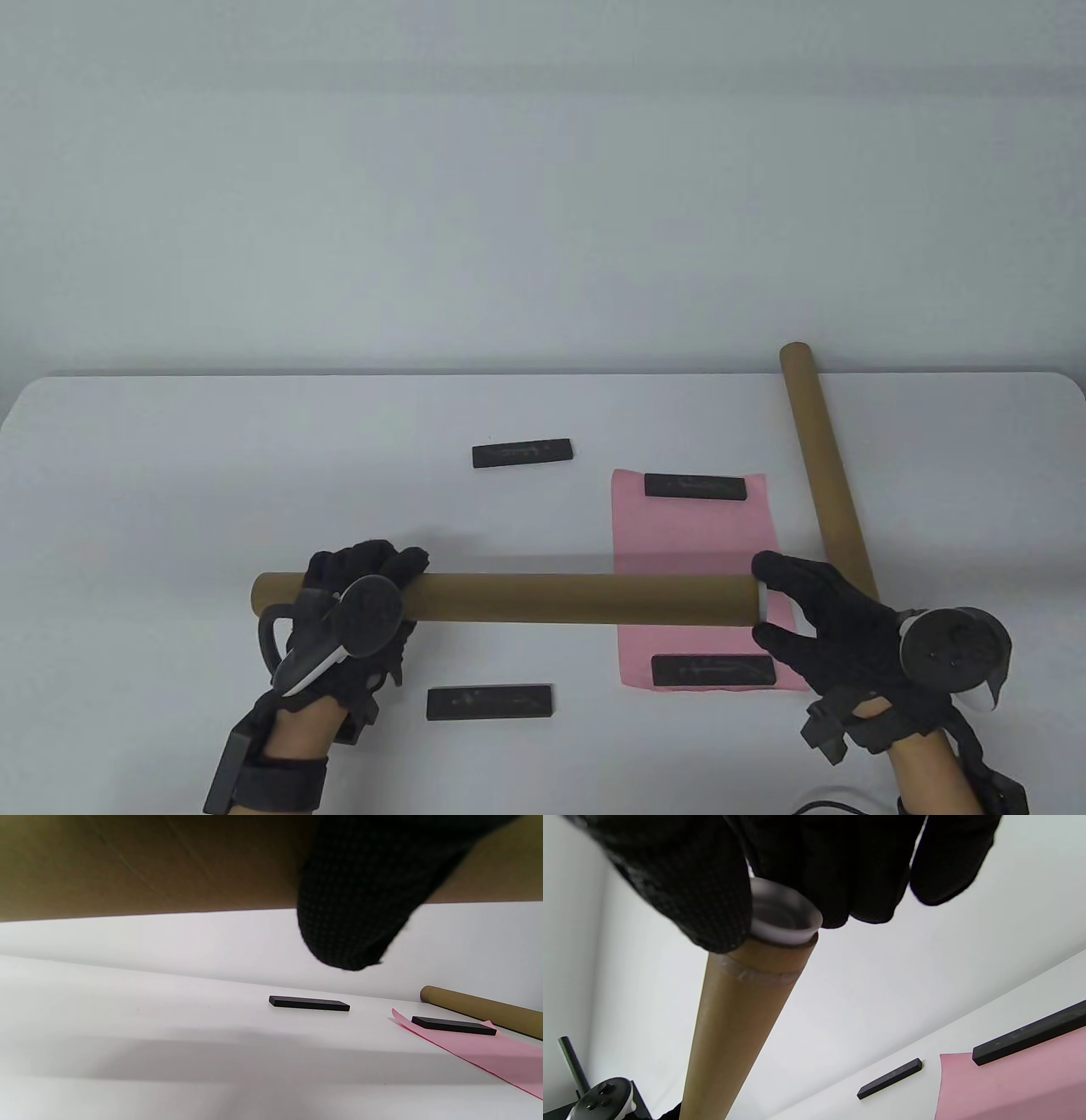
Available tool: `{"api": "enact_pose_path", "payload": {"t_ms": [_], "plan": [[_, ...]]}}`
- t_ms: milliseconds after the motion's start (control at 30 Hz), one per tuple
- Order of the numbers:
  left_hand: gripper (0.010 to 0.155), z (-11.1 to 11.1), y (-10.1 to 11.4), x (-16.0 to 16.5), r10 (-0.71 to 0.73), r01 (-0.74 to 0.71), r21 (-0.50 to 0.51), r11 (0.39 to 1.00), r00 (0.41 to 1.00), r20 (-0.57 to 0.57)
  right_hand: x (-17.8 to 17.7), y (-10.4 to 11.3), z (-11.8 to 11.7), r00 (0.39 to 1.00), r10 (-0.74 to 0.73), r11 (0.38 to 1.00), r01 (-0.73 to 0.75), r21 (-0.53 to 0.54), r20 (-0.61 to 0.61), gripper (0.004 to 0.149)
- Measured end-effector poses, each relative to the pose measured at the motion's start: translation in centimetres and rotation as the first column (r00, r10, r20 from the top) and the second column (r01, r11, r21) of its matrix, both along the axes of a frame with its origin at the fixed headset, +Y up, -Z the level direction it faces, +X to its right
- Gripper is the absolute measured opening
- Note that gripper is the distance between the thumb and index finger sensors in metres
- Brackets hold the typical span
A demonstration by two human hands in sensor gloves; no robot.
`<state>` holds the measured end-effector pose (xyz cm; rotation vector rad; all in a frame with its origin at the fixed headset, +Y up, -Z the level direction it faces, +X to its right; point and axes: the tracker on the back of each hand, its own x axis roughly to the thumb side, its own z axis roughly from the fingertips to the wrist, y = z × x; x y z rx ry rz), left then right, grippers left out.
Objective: Roll up papers and store in mailing tubes
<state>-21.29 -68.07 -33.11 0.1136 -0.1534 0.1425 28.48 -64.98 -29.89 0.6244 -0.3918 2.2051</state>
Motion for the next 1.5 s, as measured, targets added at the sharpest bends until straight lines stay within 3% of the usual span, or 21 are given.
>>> {"api": "enact_pose_path", "payload": {"t_ms": [167, 267, 500, 733, 900, 1133, 1500], "plan": [[0.075, 0.2, 0.6, 0.3, 0.015, -0.015, 0.001, 1.0, 1.0, -0.02, -0.5, -0.3, 0.2, 0.999, -0.021, 1.0, 0.02, 0.017, 0.033, 0.073], [0.075, 0.3, 0.7, 0.7, 0.025, -0.025, -0.016, 1.0, 0.999, -0.026, -1.5, -0.5, 0.4, 0.996, 0.017, 0.998, -0.021, 0.053, 0.088, 0.084], [0.075, 0.7, 0.6, 1.7, 0.015, -0.016, -0.047, 0.999, 1.0, -0.019, -3.0, -2.0, 0.2, 0.997, -0.014, 1.0, 0.015, -0.021, 0.077, 0.101], [0.082, 0.5, 0.3, 1.7, -0.083, 0.078, -0.111, 0.991, 0.995, -0.045, -1.3, -0.9, 0.4, 0.978, 0.029, 0.997, -0.043, 0.063, 0.206, 0.096], [0.089, -0.2, -0.4, 0.7, -0.11, 0.083, -0.243, 0.966, 0.989, -0.102, -0.4, 0.1, 1.3, 0.957, 0.093, 0.974, -0.145, 0.174, 0.276, 0.083], [0.093, -1.4, -2.3, 1.3, -0.021, -0.046, -0.435, 0.899, 0.989, -0.148, -0.8, 0.4, 1.6, 0.95, 0.169, 0.953, -0.225, 0.202, 0.261, 0.078], [0.095, -6.4, -4.6, 0.3, -0.006, -0.272, -0.595, 0.756, 0.907, -0.422, -1.2, 0.6, 1.9, 0.945, 0.214, 0.937, -0.271, 0.222, 0.249, 0.077]]}}
